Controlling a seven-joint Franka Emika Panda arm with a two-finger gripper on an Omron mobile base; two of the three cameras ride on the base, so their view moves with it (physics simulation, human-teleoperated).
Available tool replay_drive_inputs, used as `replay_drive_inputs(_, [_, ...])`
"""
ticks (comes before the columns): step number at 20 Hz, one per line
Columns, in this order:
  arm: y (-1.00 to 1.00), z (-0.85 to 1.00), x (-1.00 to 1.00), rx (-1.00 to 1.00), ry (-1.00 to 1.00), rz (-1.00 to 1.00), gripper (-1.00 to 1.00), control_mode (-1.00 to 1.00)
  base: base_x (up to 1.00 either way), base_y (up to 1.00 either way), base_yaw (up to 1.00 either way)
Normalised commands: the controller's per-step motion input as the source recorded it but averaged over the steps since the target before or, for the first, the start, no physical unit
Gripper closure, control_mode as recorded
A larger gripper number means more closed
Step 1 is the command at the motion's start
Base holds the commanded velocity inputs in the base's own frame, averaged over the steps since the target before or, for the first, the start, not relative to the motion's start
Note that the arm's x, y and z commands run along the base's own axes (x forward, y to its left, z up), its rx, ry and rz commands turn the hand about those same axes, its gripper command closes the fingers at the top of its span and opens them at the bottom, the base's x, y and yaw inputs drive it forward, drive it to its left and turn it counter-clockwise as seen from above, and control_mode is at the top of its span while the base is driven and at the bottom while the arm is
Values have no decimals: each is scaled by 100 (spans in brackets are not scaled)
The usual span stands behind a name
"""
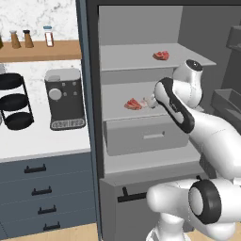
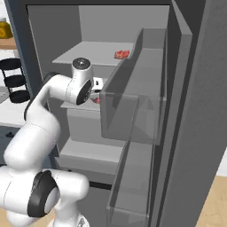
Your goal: Place one garlic and one steak in each tupperware on the nearby counter, to pack two identical lunches.
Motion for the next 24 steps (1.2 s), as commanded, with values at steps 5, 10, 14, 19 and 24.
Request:
replay_drive_inputs(5, [3,-17,53,0,-2,9,-100,-100,0,0,0])
replay_drive_inputs(10, [21,-35,21,0,-1,1,-100,-100,0,0,0])
replay_drive_inputs(14, [41,-47,35,0,0,0,-100,-100,0,0,0])
replay_drive_inputs(19, [17,-31,29,0,1,0,-100,-100,0,0,0])
replay_drive_inputs(24, [-2,-2,19,1,1,0,-100,-100,0,0,0])
